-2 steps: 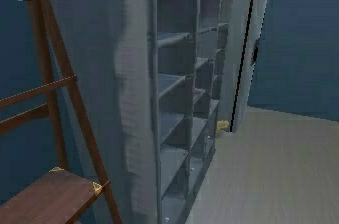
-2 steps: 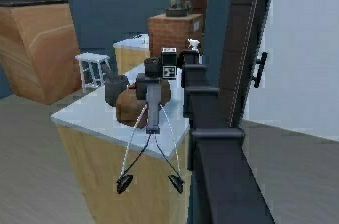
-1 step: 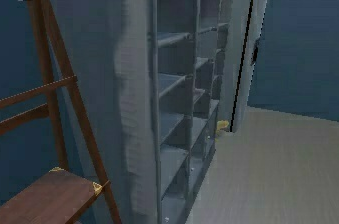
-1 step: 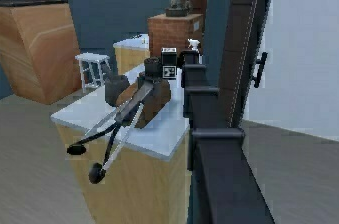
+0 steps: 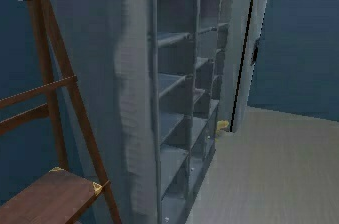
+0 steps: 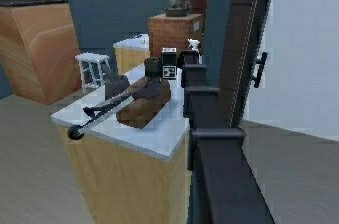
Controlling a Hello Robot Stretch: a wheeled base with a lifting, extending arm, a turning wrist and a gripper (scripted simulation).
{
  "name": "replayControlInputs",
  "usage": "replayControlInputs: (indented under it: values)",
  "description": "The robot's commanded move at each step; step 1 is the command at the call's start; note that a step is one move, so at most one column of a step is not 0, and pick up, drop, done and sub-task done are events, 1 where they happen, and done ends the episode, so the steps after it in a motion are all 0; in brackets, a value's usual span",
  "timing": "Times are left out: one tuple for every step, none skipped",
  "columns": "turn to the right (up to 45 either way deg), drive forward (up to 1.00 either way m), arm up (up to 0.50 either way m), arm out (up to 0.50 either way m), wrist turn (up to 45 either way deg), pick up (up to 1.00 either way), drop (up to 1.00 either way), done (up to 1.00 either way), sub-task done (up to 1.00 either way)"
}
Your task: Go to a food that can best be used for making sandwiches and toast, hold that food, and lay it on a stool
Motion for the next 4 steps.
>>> replayControlInputs:
  values:
    - [0.0, 0.0, 0.0, 0.0, 45.0, 0.0, 0.0, 0.0, 0.0]
    - [0.0, 0.0, 0.0, 0.02, 0.0, 0.0, 0.0, 0.0, 0.0]
    - [0.0, 0.0, 0.0, 0.0, 21.0, 0.0, 0.0, 0.0, 0.0]
    - [0.0, 0.0, -0.1, 0.0, 0.0, 0.0, 0.0, 0.0, 0.0]
